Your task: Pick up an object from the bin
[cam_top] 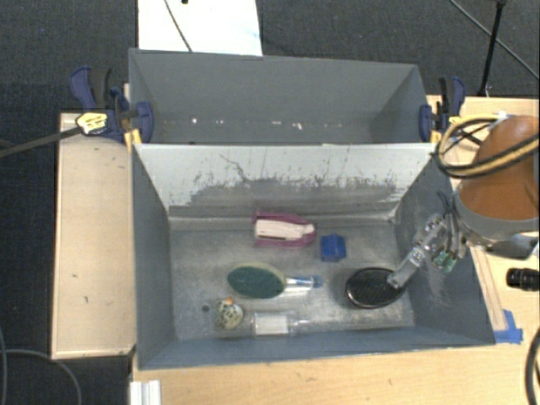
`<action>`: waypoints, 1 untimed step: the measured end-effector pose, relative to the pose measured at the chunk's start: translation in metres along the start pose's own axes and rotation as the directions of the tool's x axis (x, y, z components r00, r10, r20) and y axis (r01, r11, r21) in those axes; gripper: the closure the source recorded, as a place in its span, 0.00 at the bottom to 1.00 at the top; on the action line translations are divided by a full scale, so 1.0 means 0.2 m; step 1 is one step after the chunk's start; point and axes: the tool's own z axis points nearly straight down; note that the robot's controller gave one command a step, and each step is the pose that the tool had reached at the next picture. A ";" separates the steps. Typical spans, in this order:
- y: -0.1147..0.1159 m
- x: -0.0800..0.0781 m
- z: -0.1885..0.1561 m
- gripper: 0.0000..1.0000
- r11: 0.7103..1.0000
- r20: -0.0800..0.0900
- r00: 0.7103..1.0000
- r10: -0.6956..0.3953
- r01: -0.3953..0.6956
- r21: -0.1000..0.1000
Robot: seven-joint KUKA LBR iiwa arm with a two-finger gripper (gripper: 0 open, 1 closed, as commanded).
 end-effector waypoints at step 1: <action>0.04 0.17 0.44 0.00 0.993 -0.002 0.993 -0.121 0.121 0.001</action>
Offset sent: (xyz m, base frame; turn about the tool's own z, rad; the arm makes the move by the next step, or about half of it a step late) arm -0.0176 0.0300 -0.0861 -0.1209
